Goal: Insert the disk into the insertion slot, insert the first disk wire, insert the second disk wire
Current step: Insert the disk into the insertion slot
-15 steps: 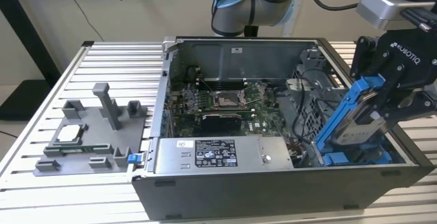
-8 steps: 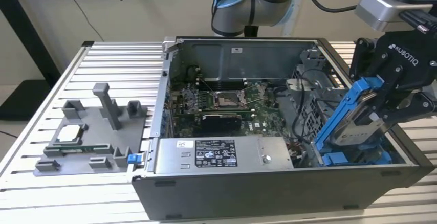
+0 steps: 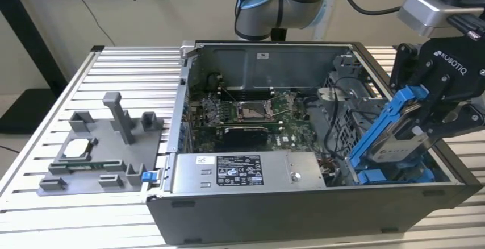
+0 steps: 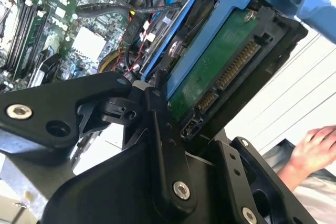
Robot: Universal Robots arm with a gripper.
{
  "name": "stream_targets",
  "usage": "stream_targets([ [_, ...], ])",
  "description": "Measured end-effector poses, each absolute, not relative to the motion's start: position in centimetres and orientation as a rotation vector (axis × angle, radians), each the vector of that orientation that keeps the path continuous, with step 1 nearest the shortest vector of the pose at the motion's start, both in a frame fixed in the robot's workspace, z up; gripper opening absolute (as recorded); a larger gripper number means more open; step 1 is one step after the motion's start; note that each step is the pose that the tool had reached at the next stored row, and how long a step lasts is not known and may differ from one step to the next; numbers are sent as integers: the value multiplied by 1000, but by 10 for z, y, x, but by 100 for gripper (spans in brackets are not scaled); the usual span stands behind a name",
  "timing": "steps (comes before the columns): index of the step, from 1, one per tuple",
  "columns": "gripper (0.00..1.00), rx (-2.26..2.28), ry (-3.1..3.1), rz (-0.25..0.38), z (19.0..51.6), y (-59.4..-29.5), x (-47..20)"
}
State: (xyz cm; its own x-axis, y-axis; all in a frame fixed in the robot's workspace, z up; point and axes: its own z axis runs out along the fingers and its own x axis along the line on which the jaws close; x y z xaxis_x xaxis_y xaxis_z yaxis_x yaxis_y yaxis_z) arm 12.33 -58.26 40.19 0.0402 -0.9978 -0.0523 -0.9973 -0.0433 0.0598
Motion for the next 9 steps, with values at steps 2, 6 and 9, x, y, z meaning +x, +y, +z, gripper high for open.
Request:
stream_targets([
  [2, 0, 2263, -2166, -125, 404, -583, 124],
  [6, 0, 2266, -2163, -125, 409, -585, 125],
  [9, 0, 2274, -2169, -110, 408, -586, 125],
])
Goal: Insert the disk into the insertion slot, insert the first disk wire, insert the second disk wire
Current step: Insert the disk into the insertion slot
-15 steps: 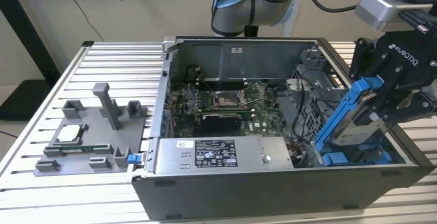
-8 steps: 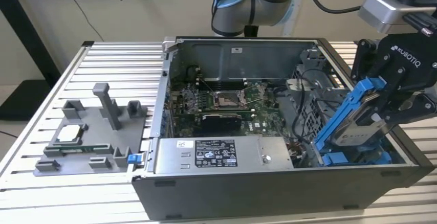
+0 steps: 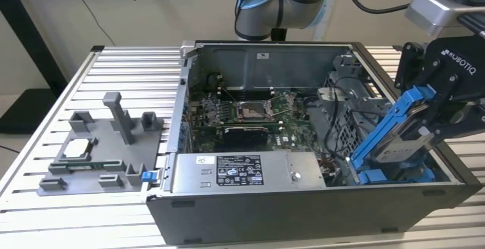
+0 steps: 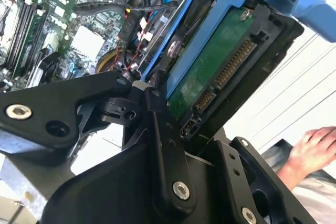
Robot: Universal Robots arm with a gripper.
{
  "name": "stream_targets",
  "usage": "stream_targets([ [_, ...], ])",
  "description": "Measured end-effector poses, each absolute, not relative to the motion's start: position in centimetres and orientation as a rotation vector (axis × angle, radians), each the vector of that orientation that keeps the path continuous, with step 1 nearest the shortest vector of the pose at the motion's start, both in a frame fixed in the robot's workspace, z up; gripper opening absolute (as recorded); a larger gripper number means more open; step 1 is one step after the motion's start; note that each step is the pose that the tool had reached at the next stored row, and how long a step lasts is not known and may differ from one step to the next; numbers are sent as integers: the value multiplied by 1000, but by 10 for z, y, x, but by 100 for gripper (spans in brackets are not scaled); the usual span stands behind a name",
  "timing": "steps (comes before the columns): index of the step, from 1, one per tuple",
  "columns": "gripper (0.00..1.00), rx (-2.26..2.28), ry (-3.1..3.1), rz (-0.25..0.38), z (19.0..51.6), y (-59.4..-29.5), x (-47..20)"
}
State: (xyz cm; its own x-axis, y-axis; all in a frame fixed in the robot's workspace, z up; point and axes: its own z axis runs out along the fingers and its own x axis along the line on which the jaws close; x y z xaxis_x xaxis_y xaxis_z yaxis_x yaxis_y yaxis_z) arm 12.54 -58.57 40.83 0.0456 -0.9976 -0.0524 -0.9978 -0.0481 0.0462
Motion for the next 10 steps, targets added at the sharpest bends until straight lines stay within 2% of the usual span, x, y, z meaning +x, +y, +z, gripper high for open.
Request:
stream_targets([
  [3, 0, -2261, 2156, 88, 406, -586, 125],
  [10, 0, -2260, 2155, 86, 404, -586, 122],
])
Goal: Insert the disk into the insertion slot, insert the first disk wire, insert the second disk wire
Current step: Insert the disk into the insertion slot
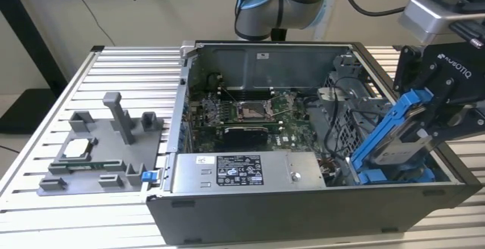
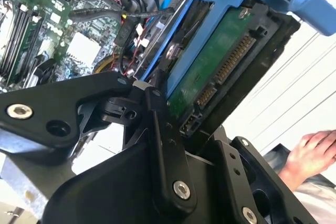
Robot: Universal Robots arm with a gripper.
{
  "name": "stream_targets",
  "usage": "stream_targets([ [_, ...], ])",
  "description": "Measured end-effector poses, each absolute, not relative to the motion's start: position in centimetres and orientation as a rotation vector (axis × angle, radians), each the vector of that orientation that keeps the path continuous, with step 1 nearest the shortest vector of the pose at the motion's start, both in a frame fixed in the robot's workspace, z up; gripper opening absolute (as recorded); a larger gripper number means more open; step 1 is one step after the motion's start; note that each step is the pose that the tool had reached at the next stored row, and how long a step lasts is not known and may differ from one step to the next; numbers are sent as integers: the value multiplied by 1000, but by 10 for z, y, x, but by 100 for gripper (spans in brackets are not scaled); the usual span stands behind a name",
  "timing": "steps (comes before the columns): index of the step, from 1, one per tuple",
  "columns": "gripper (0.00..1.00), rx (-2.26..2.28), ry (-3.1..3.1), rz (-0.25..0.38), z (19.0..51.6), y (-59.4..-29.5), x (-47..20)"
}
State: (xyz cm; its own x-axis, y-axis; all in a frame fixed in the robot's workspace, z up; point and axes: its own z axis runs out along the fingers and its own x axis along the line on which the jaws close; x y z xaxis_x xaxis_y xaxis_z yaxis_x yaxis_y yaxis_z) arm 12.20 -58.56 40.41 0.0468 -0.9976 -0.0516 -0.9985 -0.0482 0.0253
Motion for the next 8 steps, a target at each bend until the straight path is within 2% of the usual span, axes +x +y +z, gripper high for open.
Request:
stream_targets([
  [5, 0, -2259, 2154, 83, 399, -584, 116],
  [6, 100, -2259, 2154, 83, 399, -584, 116],
  [8, 100, -2259, 2154, 82, 400, -584, 116],
])
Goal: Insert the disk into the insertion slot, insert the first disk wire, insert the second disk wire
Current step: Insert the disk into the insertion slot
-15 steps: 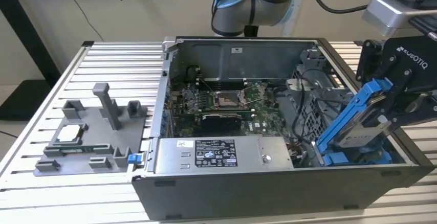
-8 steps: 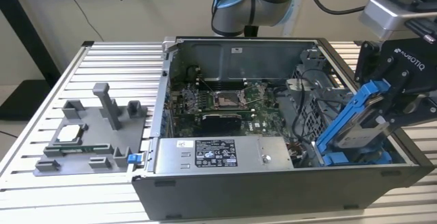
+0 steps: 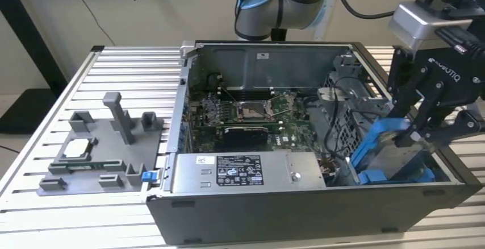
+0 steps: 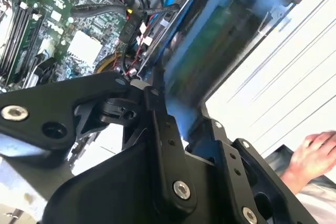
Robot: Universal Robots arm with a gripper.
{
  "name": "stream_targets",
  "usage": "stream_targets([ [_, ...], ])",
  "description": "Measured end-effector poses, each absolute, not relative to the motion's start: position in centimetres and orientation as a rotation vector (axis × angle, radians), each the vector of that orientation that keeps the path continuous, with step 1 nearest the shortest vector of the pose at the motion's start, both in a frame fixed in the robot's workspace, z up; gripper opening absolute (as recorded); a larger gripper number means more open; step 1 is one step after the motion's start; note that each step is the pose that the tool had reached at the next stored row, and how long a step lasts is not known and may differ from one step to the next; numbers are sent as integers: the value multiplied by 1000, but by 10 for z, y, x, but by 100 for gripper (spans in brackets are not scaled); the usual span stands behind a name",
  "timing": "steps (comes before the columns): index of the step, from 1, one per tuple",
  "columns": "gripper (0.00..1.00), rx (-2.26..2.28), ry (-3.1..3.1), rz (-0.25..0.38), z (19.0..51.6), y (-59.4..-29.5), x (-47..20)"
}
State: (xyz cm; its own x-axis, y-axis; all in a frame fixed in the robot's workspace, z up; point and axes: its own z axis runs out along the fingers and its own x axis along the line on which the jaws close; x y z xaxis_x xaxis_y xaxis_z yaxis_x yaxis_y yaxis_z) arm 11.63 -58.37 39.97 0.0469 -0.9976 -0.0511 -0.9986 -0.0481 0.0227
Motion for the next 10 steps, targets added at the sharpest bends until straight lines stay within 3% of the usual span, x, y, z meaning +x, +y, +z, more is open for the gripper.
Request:
stream_targets([
  [10, 100, -2241, 2136, 97, 409, -580, 116],
])
